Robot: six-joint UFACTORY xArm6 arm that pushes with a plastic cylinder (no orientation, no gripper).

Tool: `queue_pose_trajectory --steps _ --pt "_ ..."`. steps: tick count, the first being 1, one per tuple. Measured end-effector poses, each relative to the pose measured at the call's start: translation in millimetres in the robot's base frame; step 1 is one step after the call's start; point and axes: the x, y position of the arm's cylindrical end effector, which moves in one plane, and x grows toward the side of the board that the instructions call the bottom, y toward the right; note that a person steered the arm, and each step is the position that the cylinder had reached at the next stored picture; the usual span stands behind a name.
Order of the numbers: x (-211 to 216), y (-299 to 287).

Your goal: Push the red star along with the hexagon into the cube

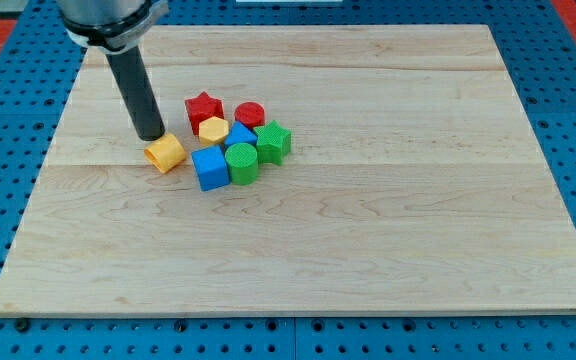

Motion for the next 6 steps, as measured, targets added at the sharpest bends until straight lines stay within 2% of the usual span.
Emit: queue_pose_trajectory --steps 2,3,5,6 --pt "-6.9 -26.2" --pt "-59.8 -16.2" --pt "-64.9 59.6" --pt "-46.6 53.8"
